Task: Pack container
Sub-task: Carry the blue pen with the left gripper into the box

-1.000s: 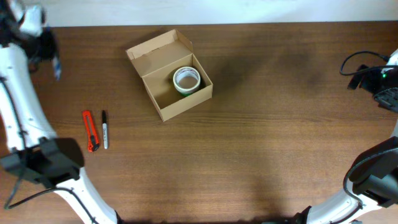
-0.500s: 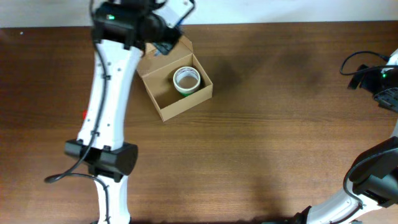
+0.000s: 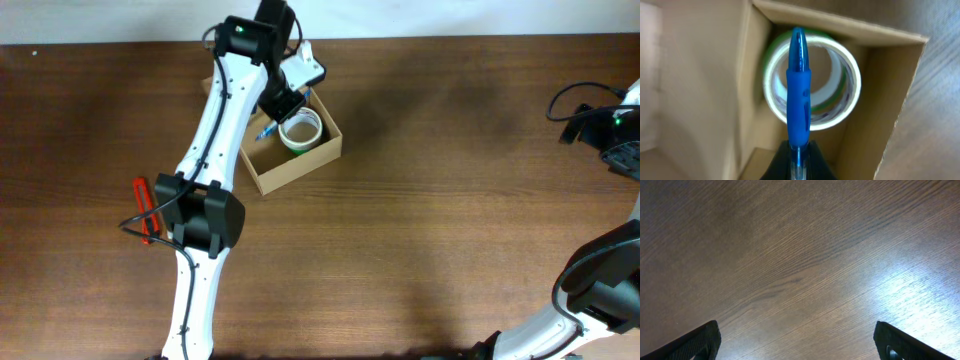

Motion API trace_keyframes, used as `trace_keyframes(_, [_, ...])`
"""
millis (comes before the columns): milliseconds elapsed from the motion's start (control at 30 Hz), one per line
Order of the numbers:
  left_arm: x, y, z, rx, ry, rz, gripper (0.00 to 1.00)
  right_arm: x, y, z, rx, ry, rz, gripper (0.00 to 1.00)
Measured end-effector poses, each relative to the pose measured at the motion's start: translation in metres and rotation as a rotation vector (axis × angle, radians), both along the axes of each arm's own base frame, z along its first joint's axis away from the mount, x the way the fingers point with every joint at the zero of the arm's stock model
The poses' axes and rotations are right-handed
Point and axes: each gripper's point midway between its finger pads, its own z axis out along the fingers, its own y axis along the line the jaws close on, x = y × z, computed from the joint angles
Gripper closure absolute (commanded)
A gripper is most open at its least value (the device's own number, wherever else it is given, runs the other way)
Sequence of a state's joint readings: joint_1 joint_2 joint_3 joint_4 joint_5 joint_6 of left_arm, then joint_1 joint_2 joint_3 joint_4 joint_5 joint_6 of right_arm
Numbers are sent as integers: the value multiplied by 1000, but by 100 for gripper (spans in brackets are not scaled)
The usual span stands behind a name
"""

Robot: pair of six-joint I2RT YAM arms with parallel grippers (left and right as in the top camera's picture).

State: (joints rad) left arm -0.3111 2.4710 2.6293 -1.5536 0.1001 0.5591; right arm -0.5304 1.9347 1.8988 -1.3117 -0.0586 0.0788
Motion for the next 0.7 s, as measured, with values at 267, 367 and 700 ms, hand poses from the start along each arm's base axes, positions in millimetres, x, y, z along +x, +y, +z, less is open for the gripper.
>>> trace_keyframes(267, [-21, 3, -9, 11, 103, 20, 98, 0, 0, 0, 0, 0, 0, 1])
trace_keyframes(367, [-24, 1, -9, 3, 120, 25, 98, 0, 0, 0, 0, 0, 0, 1])
trace_keyframes(700, [-37, -13, -20, 3, 168, -25, 98, 0, 0, 0, 0, 0, 0, 1])
